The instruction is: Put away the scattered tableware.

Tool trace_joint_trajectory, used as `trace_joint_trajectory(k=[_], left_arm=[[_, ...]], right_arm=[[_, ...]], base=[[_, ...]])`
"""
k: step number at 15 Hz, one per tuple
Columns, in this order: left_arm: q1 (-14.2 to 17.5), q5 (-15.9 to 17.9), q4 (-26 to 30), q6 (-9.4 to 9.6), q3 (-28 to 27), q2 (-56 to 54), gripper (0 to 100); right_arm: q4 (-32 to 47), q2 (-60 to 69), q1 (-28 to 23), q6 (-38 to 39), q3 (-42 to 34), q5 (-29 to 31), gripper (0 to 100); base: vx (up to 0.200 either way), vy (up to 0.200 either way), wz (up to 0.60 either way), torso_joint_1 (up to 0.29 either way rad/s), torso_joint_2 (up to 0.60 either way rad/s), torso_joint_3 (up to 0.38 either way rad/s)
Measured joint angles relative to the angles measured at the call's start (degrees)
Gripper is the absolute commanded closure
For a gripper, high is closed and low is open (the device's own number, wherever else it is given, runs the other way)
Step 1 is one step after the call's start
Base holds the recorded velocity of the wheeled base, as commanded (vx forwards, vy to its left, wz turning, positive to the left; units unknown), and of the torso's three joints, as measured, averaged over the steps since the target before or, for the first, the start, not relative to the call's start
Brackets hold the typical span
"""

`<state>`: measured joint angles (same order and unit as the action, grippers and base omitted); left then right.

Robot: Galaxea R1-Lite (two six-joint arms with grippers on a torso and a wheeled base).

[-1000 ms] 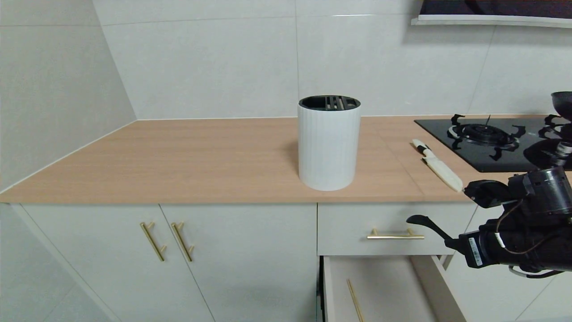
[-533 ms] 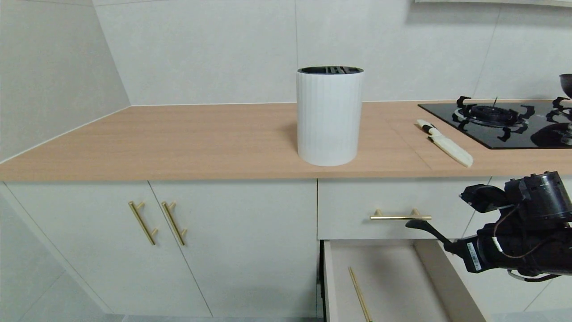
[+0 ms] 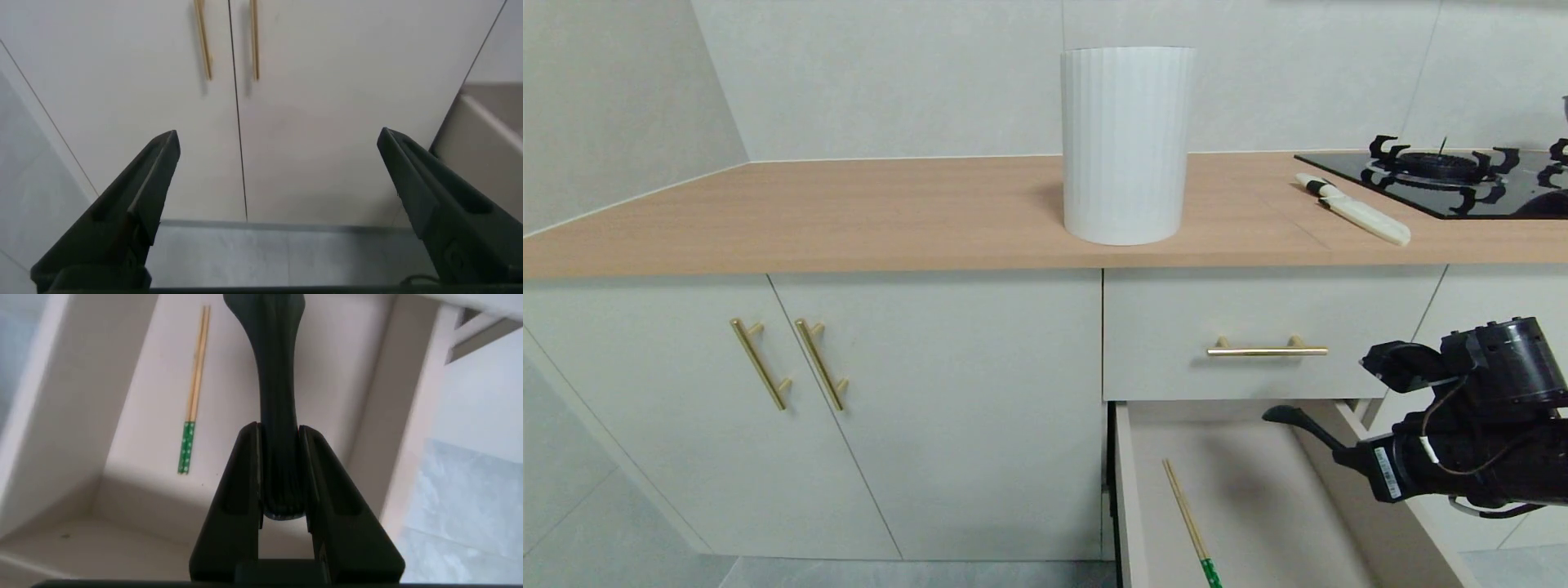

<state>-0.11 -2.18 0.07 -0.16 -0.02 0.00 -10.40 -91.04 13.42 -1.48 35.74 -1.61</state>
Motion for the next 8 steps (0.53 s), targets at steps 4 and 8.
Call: trace_joint_trajectory(k=[4,8], left_arm=[[0.0,0.0,0.0,0.00,-0.1,0.0,0],[0.0,0.0,0.0,0.00,-0.1,0.0,0]], right_arm=[[-0.8,-0.3,0.9,0.0,-0.4,0.0,100],[-3.3,-2.2,1.2,0.0,-0.8,0.2,100]], base=[[0.000,0.000,0.00,-0.010,0.05,0.033],[0.000,0.000,0.00,0.000,0.00,0.000]])
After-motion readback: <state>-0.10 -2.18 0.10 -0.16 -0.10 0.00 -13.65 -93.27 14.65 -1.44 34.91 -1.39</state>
